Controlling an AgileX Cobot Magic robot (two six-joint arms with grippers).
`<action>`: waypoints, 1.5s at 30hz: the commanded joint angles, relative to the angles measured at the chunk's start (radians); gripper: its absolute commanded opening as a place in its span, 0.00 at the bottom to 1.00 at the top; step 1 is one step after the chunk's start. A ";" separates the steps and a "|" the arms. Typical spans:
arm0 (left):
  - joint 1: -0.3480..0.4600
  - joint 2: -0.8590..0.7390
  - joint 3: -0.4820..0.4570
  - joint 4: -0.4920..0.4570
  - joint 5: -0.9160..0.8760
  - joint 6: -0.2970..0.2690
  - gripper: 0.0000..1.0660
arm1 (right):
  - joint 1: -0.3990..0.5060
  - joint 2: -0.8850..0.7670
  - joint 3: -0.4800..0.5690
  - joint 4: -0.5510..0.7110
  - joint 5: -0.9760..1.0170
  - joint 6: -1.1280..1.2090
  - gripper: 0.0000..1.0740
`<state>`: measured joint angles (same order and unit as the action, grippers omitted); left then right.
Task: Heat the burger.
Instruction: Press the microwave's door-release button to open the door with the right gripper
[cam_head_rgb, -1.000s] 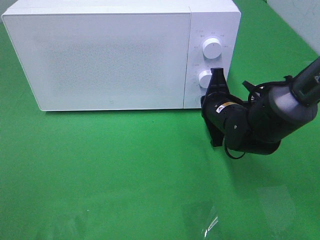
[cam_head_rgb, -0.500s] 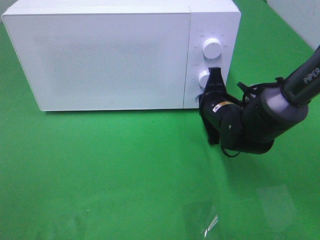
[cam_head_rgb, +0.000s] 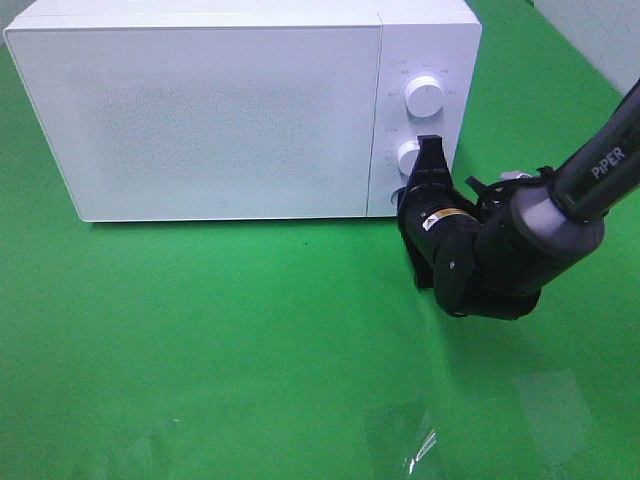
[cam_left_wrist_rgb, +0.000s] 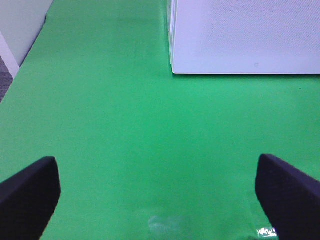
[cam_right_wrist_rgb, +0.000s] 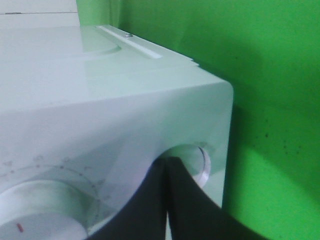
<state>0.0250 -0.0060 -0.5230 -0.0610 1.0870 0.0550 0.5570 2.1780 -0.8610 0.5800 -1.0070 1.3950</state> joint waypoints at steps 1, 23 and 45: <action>0.002 -0.003 0.005 -0.002 -0.016 0.003 0.92 | -0.022 -0.025 -0.079 -0.004 -0.273 -0.017 0.00; 0.002 -0.003 0.005 -0.002 -0.016 0.003 0.92 | -0.076 -0.006 -0.188 -0.059 -0.371 -0.093 0.00; 0.002 -0.003 0.005 -0.002 -0.016 0.003 0.92 | -0.052 -0.013 -0.159 -0.092 -0.334 -0.092 0.00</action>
<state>0.0250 -0.0060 -0.5230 -0.0600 1.0870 0.0550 0.5400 2.1970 -0.9390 0.5960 -0.8900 1.3170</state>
